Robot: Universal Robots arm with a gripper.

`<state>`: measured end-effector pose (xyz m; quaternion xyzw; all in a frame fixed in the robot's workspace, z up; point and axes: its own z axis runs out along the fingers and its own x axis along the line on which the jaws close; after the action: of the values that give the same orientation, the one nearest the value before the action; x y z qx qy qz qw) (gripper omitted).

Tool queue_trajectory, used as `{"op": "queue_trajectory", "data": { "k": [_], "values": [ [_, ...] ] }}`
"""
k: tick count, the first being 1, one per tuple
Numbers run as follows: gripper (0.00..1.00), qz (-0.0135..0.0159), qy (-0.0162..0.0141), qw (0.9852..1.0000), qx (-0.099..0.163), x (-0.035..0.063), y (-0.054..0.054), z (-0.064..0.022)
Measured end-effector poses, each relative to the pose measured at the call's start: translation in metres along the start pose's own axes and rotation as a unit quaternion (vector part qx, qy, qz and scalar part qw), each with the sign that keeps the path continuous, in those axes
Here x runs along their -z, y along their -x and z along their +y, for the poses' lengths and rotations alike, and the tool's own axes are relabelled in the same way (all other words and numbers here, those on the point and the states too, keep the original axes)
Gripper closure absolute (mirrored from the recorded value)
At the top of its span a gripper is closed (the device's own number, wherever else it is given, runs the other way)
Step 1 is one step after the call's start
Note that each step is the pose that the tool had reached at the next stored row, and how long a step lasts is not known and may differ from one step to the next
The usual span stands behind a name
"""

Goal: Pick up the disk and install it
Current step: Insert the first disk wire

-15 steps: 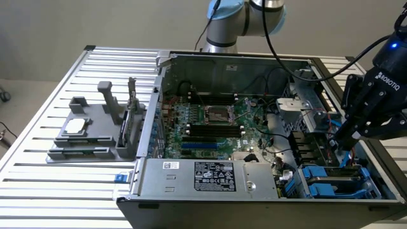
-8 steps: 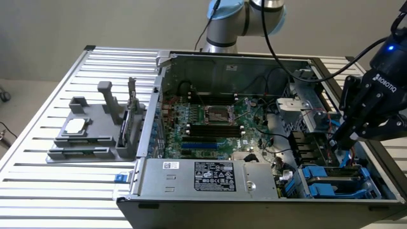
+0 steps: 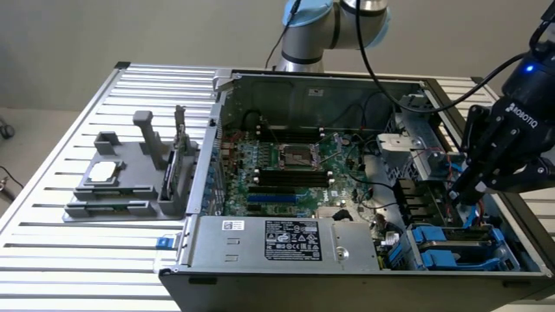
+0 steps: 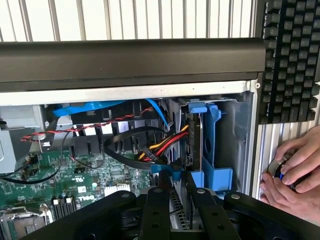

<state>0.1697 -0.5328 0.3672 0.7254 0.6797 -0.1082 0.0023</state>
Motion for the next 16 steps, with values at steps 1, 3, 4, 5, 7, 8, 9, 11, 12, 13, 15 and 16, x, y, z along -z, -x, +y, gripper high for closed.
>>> {"op": "queue_trajectory", "data": {
  "k": [1,3,4,5,7,8,9,11,12,13,15,16],
  "values": [
    [0.75,-0.0001,0.0,1.0,0.0,-0.0004,-0.0002,0.0],
    [0.77,-0.0003,0.0,1.0,0.0,-0.0012,-0.0007,0.0001],
    [0.83,-0.0005,0.0,1.0,0.0,-0.0015,-0.001,0.0001],
    [0.83,-0.0006,0.0,1.0,0.0,-0.0018,-0.0013,0.0002],
    [0.84,-0.001,0.0001,1.0,0.0,-0.0024,-0.0019,0.0003],
    [0.84,-0.0012,0.0001,1.0,0.0,-0.0026,-0.0021,0.0003],
    [0.84,-0.0015,0.0002,1.0,0.0,-0.0028,-0.0025,0.0003],
    [0.84,-0.002,0.0002,1.0,0.0,-0.0031,-0.0033,0.0003],
    [0.84,-0.0021,0.0002,1.0,0.0,-0.0034,-0.0036,0.0003],
    [0.84,-0.0022,0.0002,1.0,0.0,-0.0035,-0.004,0.0003],
    [0.84,-0.0022,0.0002,1.0,0.001,-0.0035,-0.0048,-0.0001],
    [0.84,-0.0023,0.0002,1.0,0.001,-0.0036,-0.0051,-0.0008]
  ]
}}
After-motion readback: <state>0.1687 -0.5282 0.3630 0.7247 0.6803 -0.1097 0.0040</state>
